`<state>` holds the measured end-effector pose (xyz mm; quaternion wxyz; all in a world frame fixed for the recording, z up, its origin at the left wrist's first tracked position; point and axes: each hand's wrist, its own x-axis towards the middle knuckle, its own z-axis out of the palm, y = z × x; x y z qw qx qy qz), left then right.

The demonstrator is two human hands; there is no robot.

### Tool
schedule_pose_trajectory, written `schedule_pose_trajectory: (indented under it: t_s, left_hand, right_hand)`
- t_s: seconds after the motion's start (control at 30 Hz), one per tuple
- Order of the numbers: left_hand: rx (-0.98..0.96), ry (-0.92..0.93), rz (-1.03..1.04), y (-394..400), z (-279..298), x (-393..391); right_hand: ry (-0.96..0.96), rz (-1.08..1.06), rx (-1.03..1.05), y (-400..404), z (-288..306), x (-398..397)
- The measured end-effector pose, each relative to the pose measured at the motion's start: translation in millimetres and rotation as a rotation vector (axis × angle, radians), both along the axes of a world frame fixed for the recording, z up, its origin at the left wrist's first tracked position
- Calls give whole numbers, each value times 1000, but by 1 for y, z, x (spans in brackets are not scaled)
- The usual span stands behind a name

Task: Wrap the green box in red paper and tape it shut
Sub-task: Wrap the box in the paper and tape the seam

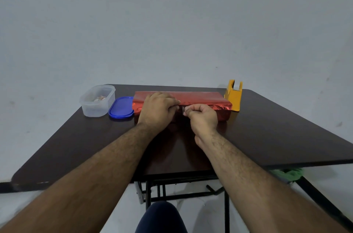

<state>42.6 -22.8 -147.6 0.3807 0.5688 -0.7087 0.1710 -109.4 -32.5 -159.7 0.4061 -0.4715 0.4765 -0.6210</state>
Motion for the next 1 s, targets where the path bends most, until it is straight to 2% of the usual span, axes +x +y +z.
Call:
schedule_pose_trajectory:
  t_s: [0.37, 0.67, 1.0]
  left_hand:
    - [6, -3, 12, 0, 0, -1]
    - [9, -7, 10, -2, -1, 0]
    - [0, -15, 20, -2, 0, -1]
  right_hand:
    - [90, -101, 79, -6, 3, 6]
    - [150, -101, 207, -11, 14, 1]
    - [295, -108, 172, -12, 12, -8]
